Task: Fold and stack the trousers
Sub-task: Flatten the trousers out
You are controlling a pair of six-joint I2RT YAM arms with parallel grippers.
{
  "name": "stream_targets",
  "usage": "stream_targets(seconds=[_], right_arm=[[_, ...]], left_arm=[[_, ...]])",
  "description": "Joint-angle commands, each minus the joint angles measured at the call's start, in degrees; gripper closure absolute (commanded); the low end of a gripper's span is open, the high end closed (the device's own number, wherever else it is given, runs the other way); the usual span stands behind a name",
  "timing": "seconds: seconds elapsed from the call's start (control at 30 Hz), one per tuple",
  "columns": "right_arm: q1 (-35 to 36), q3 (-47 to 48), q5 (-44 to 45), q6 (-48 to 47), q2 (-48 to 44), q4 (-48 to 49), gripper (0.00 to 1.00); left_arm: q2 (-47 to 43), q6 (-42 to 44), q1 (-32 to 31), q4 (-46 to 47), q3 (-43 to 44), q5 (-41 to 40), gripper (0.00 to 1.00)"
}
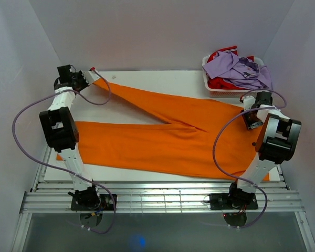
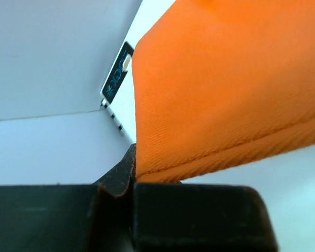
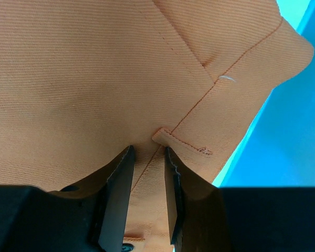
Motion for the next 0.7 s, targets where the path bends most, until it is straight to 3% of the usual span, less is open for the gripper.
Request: stream_targets(seconds=[0.0, 0.13, 0.27, 0.33, 0.37, 0.43, 0.5, 0.67], right_arm=[[-3.0, -2.0, 3.6, -3.7, -1.6, -1.1, 0.65], [-4.4, -2.0, 2.2, -5.6, -2.0, -2.3, 0.65], [-4.8, -1.8, -1.0, -7.9, -3.0, -5.9, 0.64], [-4.8, -1.4, -2.9, -9.4, -3.3, -7.9, 0.63], [-4.8, -1.2, -2.9, -9.6, -3.5, -8.7, 0.62], [-4.8, -1.0, -5.8, -10.8, -3.9, -11.1, 0.6], [-4.8, -0.8, -6.3, -11.9, -4.5, -13.0, 0.59], [-4.8, 0.7, -10.5, -14.7, -6.5, -16.1, 0.56]], left_arm=[[-8.3, 16.5, 5.0, -4.6, -4.9, 3.5, 1.0], [-12.0, 29.7, 9.1, -5.0, -17.8, 3.7, 1.0], [-13.0, 35.1, 11.1, 1.9, -29.6, -0.1, 0.99], [-12.6, 33.7, 11.1, 3.5, -32.2, -2.5, 0.88], [-12.6, 32.7, 11.1, 5.6, -34.0, -2.7, 0.67], [-12.6, 27.9, 11.1, 6.6, -34.2, -3.4, 0.37], [-12.7, 24.8, 11.1, 2.8, -31.1, -3.5, 0.24], [-13.9, 16.9, 13.7, -16.9, -18.1, 7.2, 0.24]])
